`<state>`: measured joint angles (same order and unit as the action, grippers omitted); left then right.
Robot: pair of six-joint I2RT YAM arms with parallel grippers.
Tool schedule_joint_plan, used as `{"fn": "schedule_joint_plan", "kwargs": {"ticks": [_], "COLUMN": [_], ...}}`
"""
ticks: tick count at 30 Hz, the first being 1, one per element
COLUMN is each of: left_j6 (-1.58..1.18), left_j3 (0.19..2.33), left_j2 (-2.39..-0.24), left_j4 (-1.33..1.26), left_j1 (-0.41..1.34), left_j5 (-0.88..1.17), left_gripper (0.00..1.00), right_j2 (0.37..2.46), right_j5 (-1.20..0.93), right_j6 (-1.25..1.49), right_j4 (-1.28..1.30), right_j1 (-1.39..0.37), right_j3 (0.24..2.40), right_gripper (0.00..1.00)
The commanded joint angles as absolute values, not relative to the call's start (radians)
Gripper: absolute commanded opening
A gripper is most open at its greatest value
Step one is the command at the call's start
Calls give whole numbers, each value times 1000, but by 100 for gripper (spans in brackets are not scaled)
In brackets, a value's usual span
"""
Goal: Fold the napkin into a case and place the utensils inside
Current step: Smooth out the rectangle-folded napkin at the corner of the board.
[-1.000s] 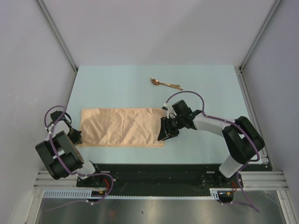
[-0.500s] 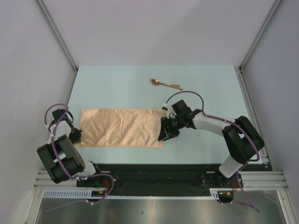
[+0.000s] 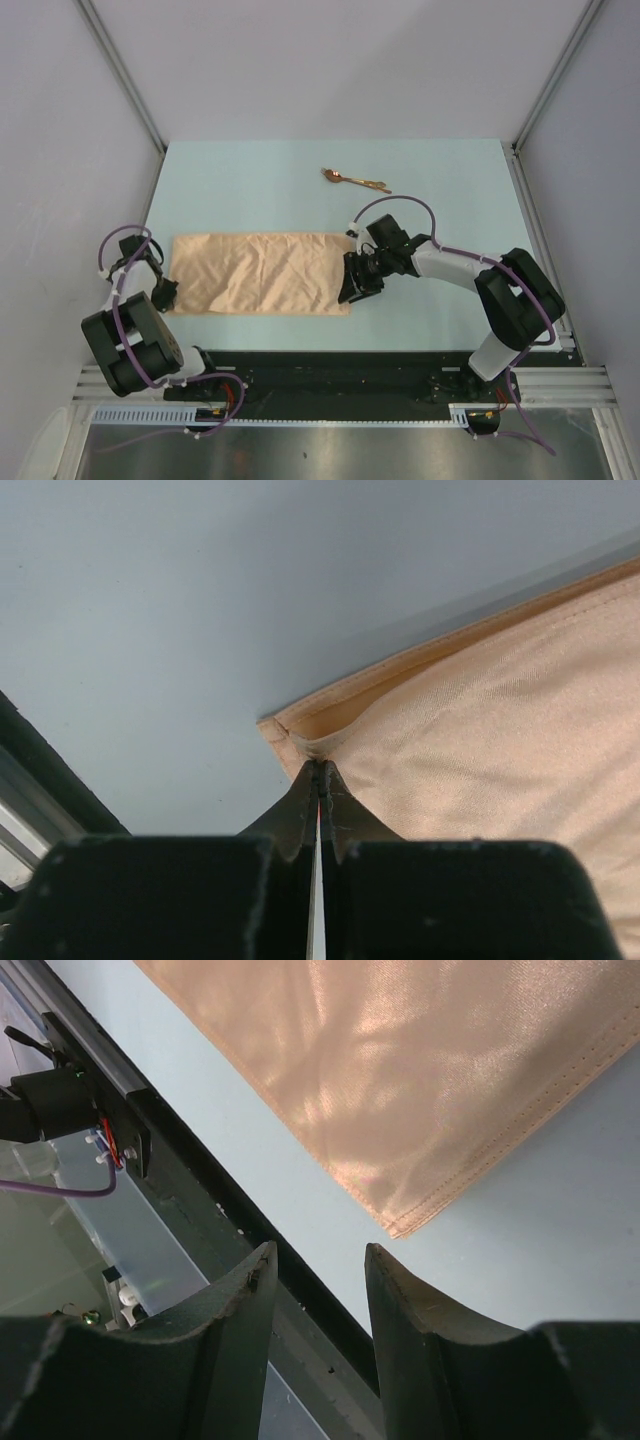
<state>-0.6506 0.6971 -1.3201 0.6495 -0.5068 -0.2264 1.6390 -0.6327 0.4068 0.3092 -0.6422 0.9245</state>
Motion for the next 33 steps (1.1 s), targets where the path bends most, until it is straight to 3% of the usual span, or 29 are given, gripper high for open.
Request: {"fn": "schedule_joint_plan", "kwargs": {"ticks": [1,11,28,31,33], "left_j6": [-678,-669,-709,-718,-735], "left_j3": [698,707,721,724,732], "left_j2": [-1354,-1371,-1376,-1341,-1298], "left_j4": [658,658,689,701,735], "left_j1": [-509,-517,-526,-543,-548], "left_j5": [-279,-305,-311,-269,-246], "left_gripper": [0,0,0,12,30], "right_j2": [1640,1689,1792,1810,1804], "right_j5": [-640,-634,-561,-552,-549], "right_j6": [391,399,413,426,433], "right_j4": [308,319,268,252,242], "right_j1": [-646,-652,-686,-686,-684], "right_j3": [954,977,999,970,954], "right_gripper": [45,45,35,34,34]}}
